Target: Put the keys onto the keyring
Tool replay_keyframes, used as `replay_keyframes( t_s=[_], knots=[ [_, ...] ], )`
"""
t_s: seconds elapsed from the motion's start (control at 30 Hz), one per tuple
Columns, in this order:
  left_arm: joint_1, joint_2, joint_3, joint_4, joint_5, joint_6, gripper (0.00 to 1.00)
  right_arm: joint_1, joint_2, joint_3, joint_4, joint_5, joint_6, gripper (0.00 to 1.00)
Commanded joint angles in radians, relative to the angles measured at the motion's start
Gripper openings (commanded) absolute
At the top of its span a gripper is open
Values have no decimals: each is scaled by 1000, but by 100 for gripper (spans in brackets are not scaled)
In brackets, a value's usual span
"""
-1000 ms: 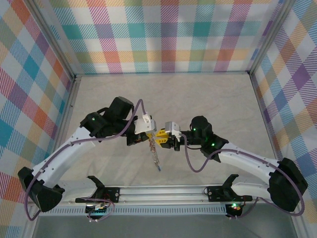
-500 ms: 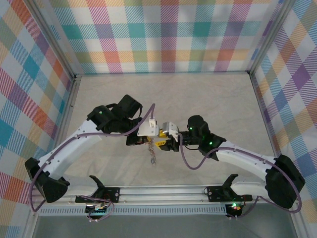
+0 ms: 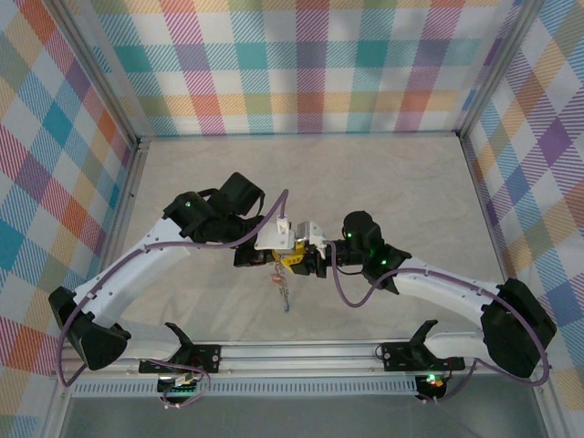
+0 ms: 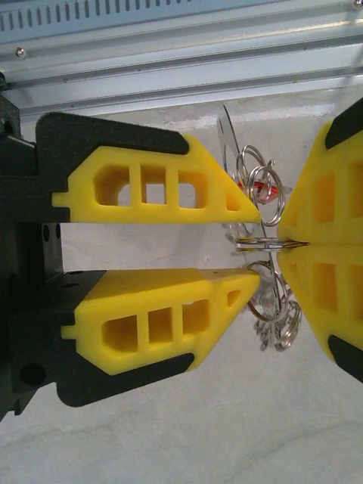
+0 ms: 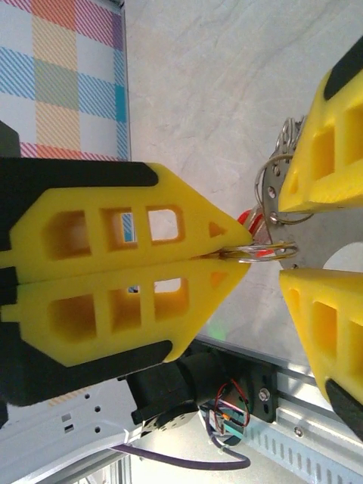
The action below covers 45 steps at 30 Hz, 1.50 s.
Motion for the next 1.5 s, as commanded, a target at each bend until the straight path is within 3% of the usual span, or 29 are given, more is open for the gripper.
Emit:
replay_keyframes(
  t_s=[0.0, 0.13, 0.23, 0.33, 0.47, 0.7, 0.87, 1.27, 1.47],
  knots=[
    [-7, 14, 37, -2, 41, 2, 0, 6, 8, 36, 54, -34, 26, 26],
    [-7, 16, 36, -5, 44, 0, 0, 6, 6, 44, 50, -40, 26, 20],
    [-7, 14, 32, 6, 47, -13, 0, 6, 14, 50, 44, -58, 24, 0],
    [-2, -13, 3, 49, 77, -37, 13, 6, 16, 39, 79, -59, 44, 0],
    [17, -104, -103, 140, 128, -43, 22, 6, -2, -9, 193, -17, 89, 0],
    [31, -160, -202, 209, 151, -78, 22, 7, -3, -76, 420, 33, 205, 0],
    [30, -181, -237, 254, 164, -77, 15, 6, -7, -98, 515, 48, 247, 0],
    [39, -265, -370, 373, 185, -88, 27, 6, -57, -108, 510, 45, 257, 0],
    [39, -285, -424, 456, 183, -121, 28, 6, -48, -105, 536, 52, 277, 0]
  ],
)
